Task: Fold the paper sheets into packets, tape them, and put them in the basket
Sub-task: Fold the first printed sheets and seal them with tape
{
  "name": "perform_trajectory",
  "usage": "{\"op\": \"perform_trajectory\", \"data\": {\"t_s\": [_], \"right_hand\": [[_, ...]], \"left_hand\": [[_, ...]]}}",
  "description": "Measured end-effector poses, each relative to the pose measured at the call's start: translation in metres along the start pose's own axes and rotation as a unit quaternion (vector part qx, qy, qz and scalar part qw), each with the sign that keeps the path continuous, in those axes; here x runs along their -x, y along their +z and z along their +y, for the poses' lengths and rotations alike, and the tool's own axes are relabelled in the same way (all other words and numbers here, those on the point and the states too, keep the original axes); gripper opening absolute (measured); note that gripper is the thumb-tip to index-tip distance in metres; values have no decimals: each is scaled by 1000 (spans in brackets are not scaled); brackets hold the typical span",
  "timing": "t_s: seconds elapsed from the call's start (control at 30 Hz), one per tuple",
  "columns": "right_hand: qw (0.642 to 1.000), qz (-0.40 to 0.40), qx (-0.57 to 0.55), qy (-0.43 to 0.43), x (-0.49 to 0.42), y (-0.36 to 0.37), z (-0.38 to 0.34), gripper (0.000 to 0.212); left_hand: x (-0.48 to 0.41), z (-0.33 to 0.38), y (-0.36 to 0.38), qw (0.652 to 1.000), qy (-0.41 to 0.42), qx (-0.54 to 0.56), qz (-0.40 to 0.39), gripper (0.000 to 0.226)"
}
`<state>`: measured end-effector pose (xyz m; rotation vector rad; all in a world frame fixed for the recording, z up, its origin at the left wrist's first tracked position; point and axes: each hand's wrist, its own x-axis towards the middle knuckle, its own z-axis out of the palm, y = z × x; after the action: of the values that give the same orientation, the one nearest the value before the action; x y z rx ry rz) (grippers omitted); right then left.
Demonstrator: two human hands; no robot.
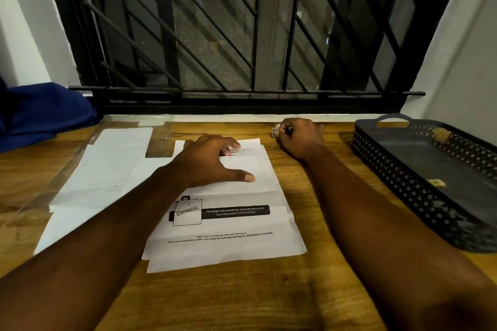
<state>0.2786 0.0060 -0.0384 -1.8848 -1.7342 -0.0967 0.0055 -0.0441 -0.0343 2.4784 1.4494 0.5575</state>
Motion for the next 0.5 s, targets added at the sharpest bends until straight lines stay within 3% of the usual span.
{"op": "perform_trajectory", "data": {"t_s": [0.17, 0.27, 0.4, 0.5], "right_hand": [[997, 42, -54, -24, 1, 3, -3, 14], [984, 51, -173, 1, 5, 3, -11, 18], [940, -8, -339, 36, 14, -5, -29, 14], [917, -81, -389, 17, 15, -22, -45, 17]], "left_hand": [[-3, -5, 2, 1000, 1, 16, -14, 104], [-3, -6, 3, 999, -5, 46, -18, 104], [-3, -6, 4, 998, -13, 65, -3, 96], [-4, -5, 0, 997, -15, 75, 25, 82]]}}
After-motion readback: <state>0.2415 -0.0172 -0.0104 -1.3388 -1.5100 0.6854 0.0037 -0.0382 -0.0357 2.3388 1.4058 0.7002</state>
